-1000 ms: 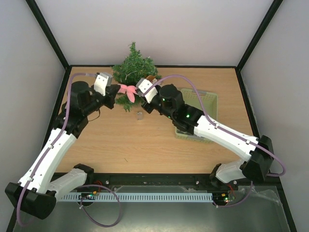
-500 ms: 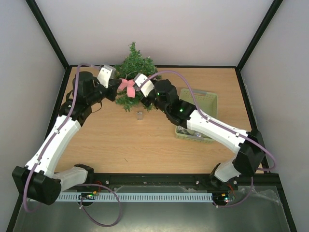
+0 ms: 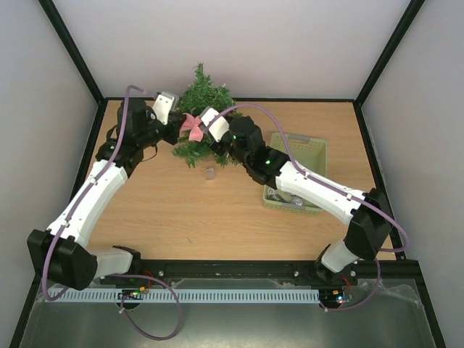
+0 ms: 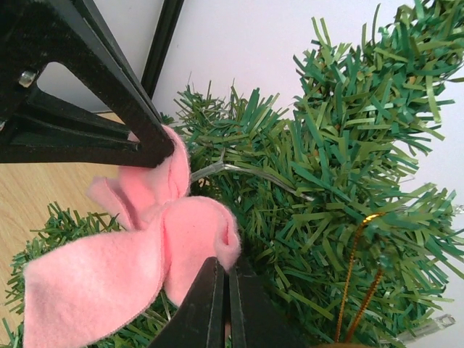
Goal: Decorate the small christmas tree
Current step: Place the decoration item on the Christmas tree.
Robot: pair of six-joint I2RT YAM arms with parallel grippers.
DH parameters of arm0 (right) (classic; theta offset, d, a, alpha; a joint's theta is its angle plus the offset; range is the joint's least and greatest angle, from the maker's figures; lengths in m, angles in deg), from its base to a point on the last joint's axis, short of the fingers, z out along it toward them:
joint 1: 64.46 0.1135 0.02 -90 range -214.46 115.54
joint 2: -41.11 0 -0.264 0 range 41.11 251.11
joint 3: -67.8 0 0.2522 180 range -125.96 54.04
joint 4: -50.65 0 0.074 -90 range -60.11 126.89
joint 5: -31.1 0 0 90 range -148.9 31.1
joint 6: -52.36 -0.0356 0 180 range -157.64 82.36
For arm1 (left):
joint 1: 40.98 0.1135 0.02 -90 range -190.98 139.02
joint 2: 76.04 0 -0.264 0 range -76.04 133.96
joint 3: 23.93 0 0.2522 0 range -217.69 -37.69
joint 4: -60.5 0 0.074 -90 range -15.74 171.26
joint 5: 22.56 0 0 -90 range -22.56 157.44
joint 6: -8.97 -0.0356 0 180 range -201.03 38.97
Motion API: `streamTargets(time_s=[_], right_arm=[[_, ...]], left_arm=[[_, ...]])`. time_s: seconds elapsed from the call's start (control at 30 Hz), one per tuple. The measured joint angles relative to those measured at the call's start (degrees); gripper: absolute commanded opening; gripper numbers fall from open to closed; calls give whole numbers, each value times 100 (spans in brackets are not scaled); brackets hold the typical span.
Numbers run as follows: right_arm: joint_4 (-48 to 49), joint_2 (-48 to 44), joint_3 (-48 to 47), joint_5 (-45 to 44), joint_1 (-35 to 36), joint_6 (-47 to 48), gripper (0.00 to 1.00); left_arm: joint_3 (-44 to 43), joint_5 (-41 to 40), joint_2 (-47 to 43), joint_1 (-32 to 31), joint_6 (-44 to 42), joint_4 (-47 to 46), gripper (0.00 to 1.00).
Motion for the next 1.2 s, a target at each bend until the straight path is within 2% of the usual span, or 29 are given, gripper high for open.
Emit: streamTargets(time_s=[0.83, 1.03, 1.2], right_arm=[[494, 76, 2, -343, -39, 42, 2], [566, 146, 2, -413, -44, 61, 13], [560, 142, 4, -422, -44, 39, 17]], left_arm=[[-33, -105, 208, 0, 153, -551, 11], [-31, -107, 208, 2, 210, -599, 16], [-31, -133, 205, 9, 234, -599, 24]])
